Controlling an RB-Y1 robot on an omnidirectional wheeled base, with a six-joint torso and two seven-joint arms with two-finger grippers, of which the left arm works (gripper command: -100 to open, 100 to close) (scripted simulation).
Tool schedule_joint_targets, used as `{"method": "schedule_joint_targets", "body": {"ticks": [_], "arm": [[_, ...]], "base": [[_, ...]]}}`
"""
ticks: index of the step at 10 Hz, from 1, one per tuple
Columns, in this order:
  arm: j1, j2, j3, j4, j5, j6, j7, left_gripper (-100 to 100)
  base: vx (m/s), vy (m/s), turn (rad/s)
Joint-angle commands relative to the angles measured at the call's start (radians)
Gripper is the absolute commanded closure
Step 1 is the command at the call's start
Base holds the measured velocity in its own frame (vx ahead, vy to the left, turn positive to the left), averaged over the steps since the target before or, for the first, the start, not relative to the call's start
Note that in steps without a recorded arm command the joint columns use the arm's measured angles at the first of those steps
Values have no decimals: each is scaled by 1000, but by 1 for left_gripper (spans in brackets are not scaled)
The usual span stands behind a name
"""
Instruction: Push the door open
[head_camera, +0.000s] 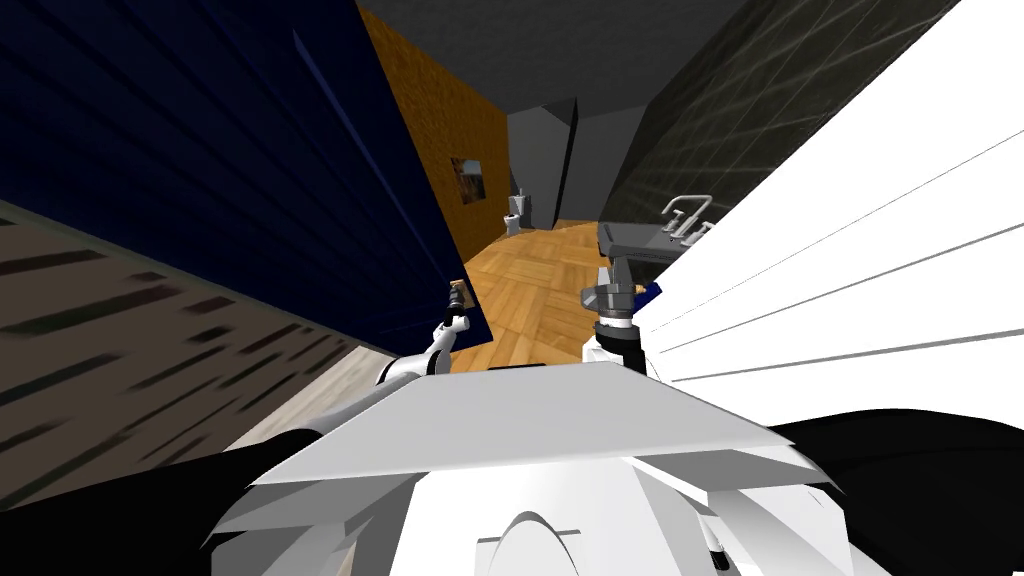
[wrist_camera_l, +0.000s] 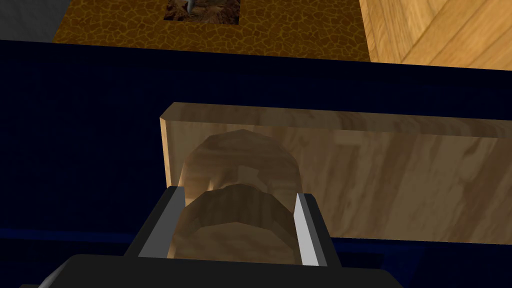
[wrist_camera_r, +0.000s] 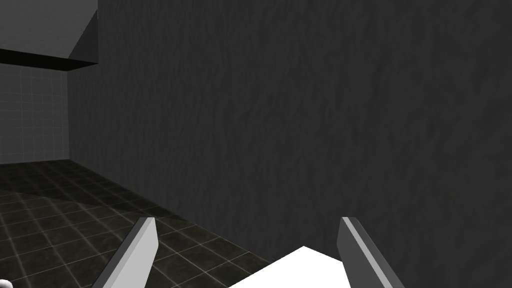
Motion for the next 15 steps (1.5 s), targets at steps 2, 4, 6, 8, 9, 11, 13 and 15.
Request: {"method": "schedule_joint_targets", "body": {"ticks": [2,4,6,8,9,11,13,15], "arm": [[16,0,9,-32,2,9,-5,100],[20,12,30,-38,11,12,-13,100],[23,21,48,-36,18,11,-19,100],[23,21,48,-25,18,11,-19,100],[23,21,48,-36,18,11,-19,100],[26,31,68,-34,26,10,-27,100],[26,31,68,-34,26,10,-27,100],[30,42,88,-32,34,9,-34,100]], "base": [[106,-77,42],[153,-45,47],[217,-71,58],[88,-26,12],[0,11,-11],[118,-65,58],[52,-26,9],[130,-54,49]]}}
